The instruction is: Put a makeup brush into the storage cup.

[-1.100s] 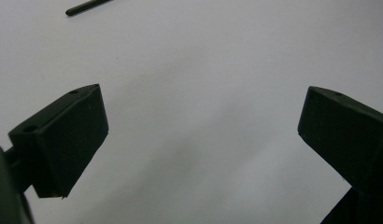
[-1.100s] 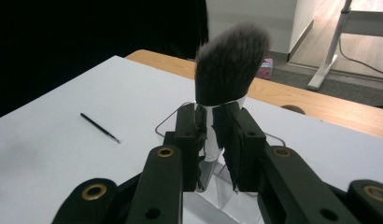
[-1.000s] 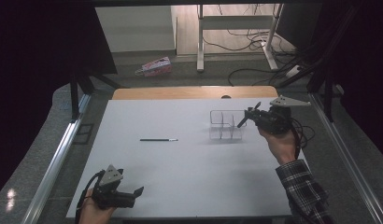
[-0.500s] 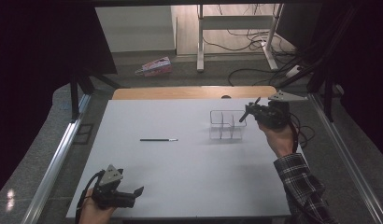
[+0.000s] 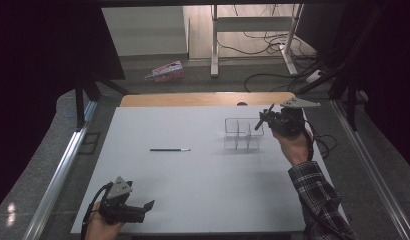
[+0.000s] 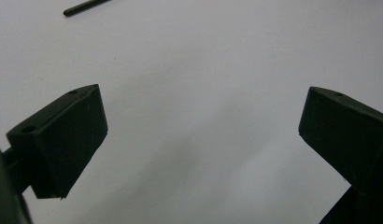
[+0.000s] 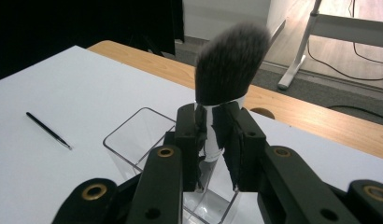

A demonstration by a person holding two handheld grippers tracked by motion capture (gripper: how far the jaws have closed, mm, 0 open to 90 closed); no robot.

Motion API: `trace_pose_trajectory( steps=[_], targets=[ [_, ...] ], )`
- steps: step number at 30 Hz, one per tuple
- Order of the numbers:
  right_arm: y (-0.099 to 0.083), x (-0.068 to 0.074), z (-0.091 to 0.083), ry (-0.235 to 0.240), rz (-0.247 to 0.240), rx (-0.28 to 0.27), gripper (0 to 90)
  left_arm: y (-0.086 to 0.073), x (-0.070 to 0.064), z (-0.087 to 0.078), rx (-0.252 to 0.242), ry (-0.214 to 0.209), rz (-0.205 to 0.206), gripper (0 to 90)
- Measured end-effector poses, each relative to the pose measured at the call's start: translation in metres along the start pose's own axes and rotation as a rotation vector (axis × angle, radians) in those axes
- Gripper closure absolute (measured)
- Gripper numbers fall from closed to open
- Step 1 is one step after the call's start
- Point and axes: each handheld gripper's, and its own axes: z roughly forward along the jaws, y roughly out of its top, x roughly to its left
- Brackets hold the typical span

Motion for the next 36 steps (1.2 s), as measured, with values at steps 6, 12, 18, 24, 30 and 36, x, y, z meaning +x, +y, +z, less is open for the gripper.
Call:
trace_pose_trajectory(
  steps=[6,12,18,24,30,36],
  targets=[
    [-0.004,0.001,0.007,-0.008,-0.002,0.011,75.5,0.000,0.000,0.000,-0.001,0.002,0.000,1.8],
    [-0.010,0.001,0.012,-0.011,0.001,0.022,75.5,0.000,0.000,0.000,-0.002,0.003,0.001,1.8],
    [-0.016,0.001,0.016,-0.010,0.003,0.034,75.5,0.000,0.000,0.000,0.002,0.005,0.003,2.0],
    [-0.022,0.001,0.019,-0.008,0.003,0.044,75.5,0.000,0.000,0.000,0.004,0.005,0.004,2.0],
    [-0.028,0.001,0.023,-0.007,0.003,0.056,75.5,0.000,0.000,0.000,0.005,0.006,0.005,2.1],
    [-0.033,0.003,0.027,-0.007,-0.001,0.067,75.5,0.000,-0.001,0.000,0.007,0.008,0.009,2.1]
  ],
)
